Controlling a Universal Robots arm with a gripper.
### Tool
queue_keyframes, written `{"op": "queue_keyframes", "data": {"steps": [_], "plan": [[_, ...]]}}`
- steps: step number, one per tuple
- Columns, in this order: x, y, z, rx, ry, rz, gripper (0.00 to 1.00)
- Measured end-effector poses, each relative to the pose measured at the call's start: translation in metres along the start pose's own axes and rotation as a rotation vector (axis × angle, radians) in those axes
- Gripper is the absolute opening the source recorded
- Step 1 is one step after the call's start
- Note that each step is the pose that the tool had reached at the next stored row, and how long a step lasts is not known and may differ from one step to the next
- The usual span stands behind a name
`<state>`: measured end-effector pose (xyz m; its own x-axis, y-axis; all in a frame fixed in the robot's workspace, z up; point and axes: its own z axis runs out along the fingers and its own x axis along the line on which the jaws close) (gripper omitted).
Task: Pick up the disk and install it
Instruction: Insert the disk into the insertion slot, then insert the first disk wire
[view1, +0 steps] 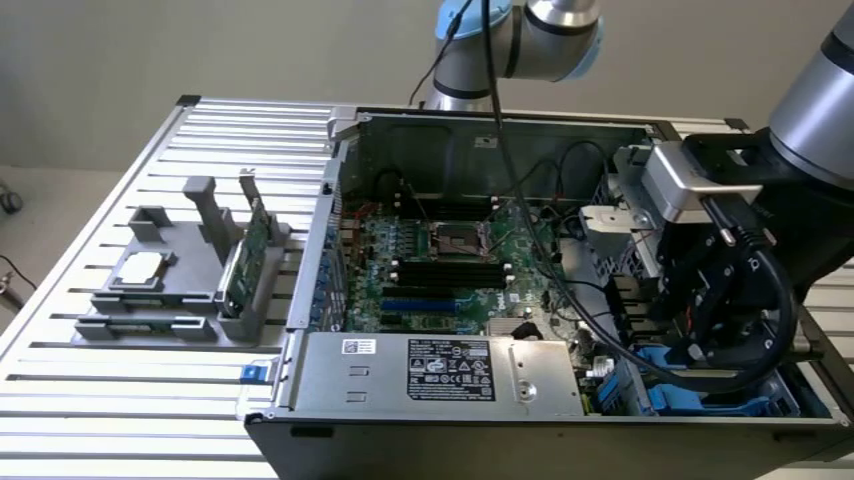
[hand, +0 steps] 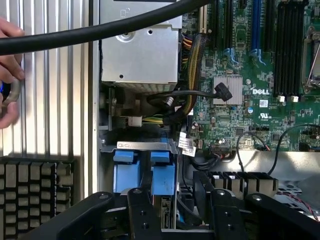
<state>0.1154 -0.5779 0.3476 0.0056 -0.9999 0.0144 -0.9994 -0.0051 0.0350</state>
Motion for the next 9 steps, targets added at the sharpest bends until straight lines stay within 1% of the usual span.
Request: {"op": "queue_keyframes", "data": {"steps": [1, 2, 9], "plan": [[-0.0003, -0.0002, -0.0008, 0.0, 0.0043, 0.0, 0.47], [-0.0003, -0.0003, -0.0008, 0.0, 0.0065, 0.0, 0.47], [-0.0003, -0.0003, -0.0009, 0.0, 0.007, 0.0, 0.47]]}}
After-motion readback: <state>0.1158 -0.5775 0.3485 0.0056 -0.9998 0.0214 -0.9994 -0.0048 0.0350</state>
